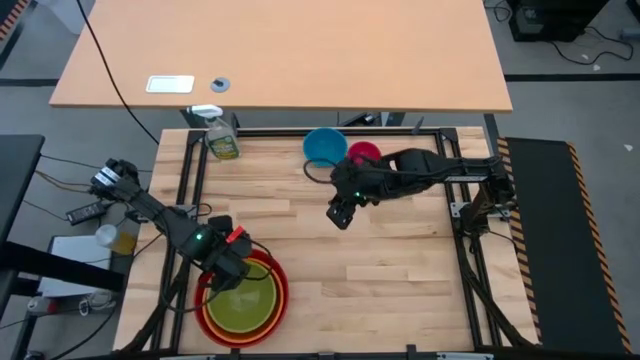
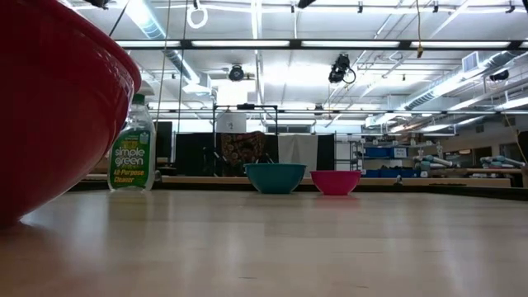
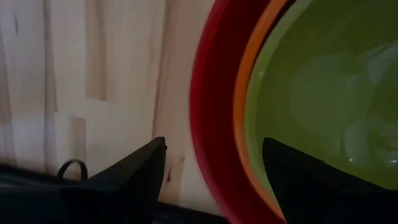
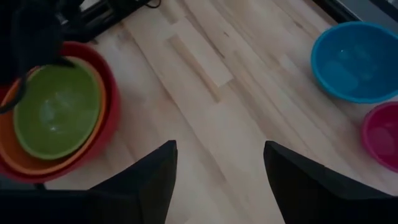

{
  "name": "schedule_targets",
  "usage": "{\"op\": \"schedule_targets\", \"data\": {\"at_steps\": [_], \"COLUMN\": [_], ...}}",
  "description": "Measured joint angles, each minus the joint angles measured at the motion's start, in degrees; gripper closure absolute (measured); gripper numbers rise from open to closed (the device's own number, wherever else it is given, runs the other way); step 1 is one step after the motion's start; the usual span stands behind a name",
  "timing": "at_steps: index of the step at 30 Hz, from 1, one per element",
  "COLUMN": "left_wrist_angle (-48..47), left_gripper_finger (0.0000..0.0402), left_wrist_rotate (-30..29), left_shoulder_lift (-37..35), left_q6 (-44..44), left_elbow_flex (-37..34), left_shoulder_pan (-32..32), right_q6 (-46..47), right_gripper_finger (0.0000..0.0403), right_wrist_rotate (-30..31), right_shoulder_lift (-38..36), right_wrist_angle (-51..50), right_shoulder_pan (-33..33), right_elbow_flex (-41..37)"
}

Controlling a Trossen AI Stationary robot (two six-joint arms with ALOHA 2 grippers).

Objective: Nest bowls inside each other
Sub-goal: Stack the green bowl on top of the orange bowl

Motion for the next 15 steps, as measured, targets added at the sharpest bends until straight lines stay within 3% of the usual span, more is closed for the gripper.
{"op": "schedule_targets", "data": {"at_steps": [15], "left_wrist_angle": [1.07], "left_gripper_finger": [0.0132], "left_wrist_rotate": [-5.08], "left_shoulder_lift": [6.51], "left_q6": [-1.0], "left_elbow_flex": [-1.99], "left_shoulder_pan": [-5.65], "right_q6": [-2.27], "right_gripper_finger": [0.018], "right_wrist_rotate": [-1.02], "right_shoulder_lift": [0.33], "right_wrist_angle": [2.19], "right_shoulder_pan": [-1.27], "right_elbow_flex": [0.0]}}
